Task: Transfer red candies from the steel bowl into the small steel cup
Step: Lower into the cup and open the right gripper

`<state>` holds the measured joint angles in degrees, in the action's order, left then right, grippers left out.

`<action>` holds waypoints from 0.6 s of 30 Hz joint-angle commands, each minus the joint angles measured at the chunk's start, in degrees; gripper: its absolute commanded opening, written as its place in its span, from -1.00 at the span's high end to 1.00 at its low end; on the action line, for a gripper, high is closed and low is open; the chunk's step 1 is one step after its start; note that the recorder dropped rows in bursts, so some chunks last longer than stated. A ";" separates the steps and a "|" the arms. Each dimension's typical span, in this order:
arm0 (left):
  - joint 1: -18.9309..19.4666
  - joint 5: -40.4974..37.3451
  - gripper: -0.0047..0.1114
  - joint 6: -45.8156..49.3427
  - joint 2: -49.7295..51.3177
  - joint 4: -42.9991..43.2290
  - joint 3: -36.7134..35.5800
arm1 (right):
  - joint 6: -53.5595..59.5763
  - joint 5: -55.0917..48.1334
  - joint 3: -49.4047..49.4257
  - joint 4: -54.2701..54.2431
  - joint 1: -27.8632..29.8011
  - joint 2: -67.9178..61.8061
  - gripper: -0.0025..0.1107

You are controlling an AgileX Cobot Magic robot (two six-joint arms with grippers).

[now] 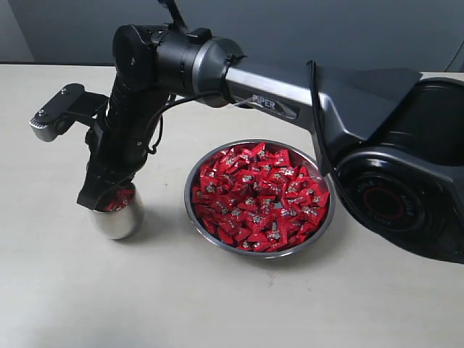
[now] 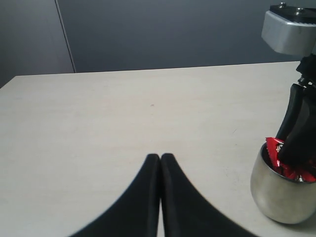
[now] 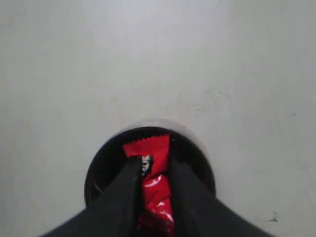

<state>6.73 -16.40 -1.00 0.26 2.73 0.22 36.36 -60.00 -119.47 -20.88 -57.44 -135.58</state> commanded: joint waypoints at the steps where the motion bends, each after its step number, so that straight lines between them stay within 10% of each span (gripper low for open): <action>1: 0.03 0.11 0.91 -0.11 -0.26 -0.16 -0.22 | -0.51 -0.09 -0.27 1.21 -0.01 0.04 0.97; 9: 0.03 0.11 0.91 -0.11 -0.26 -0.16 -0.22 | -0.64 -0.35 -0.27 1.59 -0.01 0.04 0.13; 18: 0.03 0.11 0.91 -0.11 -0.26 -0.16 -0.22 | -0.64 -0.65 -0.27 1.49 -0.01 0.17 0.11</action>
<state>6.73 -16.40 -1.00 0.26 2.73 0.22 35.74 -60.35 -119.47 -19.51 -57.44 -135.69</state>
